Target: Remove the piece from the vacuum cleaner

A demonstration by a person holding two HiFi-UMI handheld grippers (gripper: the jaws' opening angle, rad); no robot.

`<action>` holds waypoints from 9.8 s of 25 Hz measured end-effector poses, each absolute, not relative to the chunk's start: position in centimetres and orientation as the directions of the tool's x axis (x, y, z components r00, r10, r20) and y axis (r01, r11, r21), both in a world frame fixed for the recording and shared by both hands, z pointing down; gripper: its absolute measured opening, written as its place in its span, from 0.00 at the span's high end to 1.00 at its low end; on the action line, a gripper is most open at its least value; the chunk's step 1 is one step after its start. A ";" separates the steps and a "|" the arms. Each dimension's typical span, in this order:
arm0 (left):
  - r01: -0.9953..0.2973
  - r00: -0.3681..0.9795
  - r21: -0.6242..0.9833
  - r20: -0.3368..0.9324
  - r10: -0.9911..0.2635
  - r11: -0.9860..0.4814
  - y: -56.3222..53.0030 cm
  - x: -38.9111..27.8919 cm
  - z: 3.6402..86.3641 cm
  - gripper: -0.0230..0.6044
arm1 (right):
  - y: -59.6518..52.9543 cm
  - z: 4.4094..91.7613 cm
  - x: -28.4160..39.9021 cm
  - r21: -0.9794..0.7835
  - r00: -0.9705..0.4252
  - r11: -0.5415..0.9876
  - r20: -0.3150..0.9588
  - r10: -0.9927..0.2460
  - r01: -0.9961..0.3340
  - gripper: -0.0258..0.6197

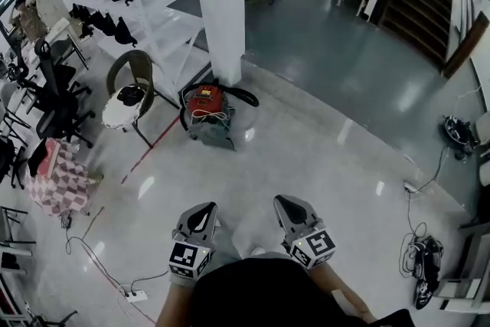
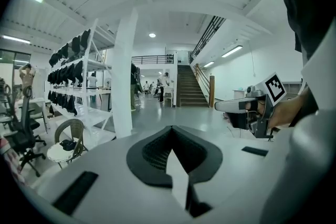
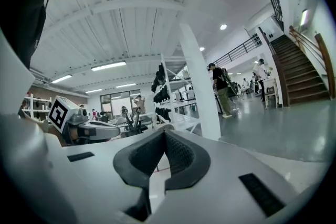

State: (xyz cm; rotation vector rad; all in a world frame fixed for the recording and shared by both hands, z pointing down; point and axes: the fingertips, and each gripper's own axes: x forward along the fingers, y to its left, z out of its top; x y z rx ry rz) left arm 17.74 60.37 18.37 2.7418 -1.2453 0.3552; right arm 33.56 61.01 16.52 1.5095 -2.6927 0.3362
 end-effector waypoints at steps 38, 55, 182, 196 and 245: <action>-0.799 0.578 0.093 0.389 -0.717 -0.594 6.7 -1.7 28.4 0.94 | 6.2 26.1 16.4 -0.172 -0.561 0.542 0.398 -0.726 -0.823 0.91; -0.881 0.446 0.138 0.558 -0.700 -0.452 -1.6 0.0 40.2 0.93 | -2.6 41.1 14.6 -0.275 -0.687 0.679 0.559 -0.464 -0.681 0.91; -0.648 0.386 0.023 0.871 -0.303 -0.761 -0.2 4.3 91.6 0.88 | -2.2 88.4 10.0 -0.209 -0.475 0.793 0.873 -0.112 -0.572 0.86; -0.659 0.392 0.027 0.866 -0.312 -0.752 0.4 3.7 91.7 0.88 | -1.5 88.5 9.5 -0.205 -0.467 0.796 0.878 -0.109 -0.570 0.86; -0.640 0.318 0.030 0.920 -0.229 -0.768 8.4 0.2 94.2 0.89 | 7.2 90.5 6.4 -0.244 -0.451 0.866 0.892 0.024 -0.437 0.89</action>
